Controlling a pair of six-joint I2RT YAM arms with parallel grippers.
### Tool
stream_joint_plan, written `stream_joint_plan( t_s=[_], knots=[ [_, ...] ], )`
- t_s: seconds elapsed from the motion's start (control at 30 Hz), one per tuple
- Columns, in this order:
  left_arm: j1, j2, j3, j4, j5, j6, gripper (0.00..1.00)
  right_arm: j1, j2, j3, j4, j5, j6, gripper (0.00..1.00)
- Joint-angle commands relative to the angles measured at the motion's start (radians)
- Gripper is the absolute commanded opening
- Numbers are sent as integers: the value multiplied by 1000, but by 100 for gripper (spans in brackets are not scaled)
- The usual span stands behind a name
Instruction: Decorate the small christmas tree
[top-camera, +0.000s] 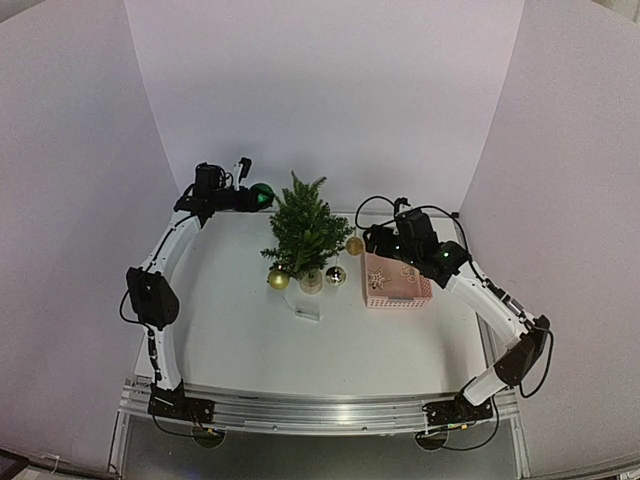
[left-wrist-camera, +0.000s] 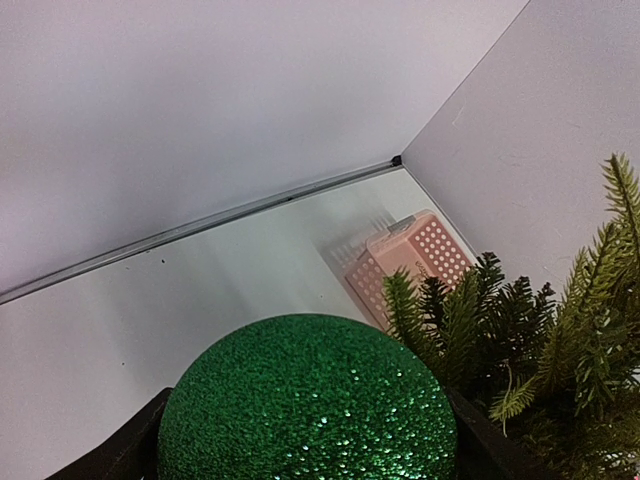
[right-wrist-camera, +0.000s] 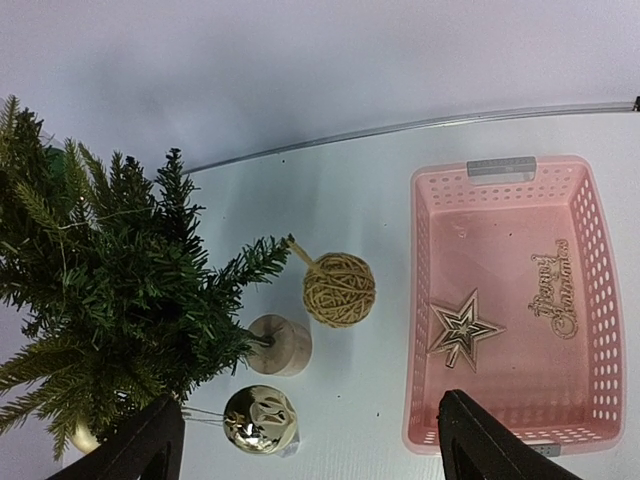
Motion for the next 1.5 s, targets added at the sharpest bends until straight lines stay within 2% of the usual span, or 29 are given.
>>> stream_joint_plan(
  t_s=[0.0, 0.37, 1.03, 1.47],
  knots=[
    [6, -52, 0, 29, 29, -22, 17, -4, -31, 25, -7, -7, 1, 85],
    [7, -51, -22, 31, 46, -49, 41, -4, -20, 51, -7, -9, -16, 85],
    [17, -45, -29, 7, 68, -72, 99, -4, -5, 74, -7, -23, -17, 85],
    [23, -52, -16, -11, 78, -37, 100, -4, -3, 77, -8, -27, -18, 85]
  ],
)
